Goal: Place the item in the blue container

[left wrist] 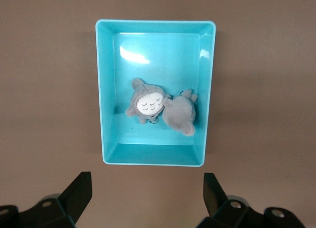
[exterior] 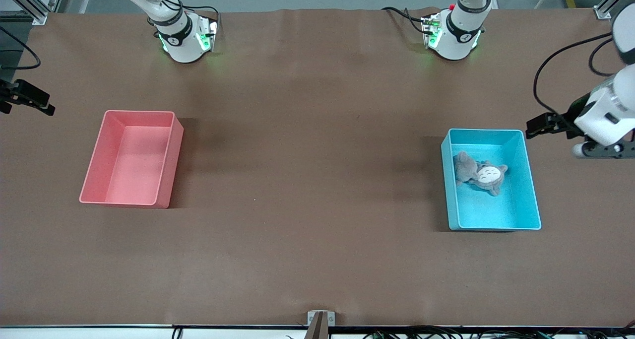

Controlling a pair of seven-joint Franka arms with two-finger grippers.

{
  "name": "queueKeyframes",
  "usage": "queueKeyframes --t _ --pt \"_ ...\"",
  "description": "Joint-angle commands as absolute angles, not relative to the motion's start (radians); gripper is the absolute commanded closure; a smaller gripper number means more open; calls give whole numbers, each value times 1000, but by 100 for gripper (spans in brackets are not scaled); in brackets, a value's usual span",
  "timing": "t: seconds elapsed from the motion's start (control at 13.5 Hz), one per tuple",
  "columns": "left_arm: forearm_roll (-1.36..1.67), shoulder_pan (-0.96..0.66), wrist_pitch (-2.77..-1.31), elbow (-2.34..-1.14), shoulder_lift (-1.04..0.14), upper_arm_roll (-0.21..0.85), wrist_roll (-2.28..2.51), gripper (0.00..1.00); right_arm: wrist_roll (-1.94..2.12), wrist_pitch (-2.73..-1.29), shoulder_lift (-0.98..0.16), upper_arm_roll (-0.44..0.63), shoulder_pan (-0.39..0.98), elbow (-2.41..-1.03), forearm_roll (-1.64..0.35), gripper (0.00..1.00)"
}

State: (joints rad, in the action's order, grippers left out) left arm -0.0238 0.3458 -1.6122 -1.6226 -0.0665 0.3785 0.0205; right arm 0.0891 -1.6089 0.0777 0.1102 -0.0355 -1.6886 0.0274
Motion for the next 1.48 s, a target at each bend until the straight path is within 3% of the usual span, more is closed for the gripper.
queueKeyframes --t 0.0,0.37,1.4 --pt "-5 351 -1536 -1530 -49 377 6 0 98 -1626 114 98 -48 -1726 40 0" --pt "-3 348 -1516 -1465 -52 387 26 0 97 -1626 115 97 -46 -1726 25 0" --pt "-6 304 -1517 -1462 -58 365 28 0 83 -1618 120 91 -20 -1723 -34 0"
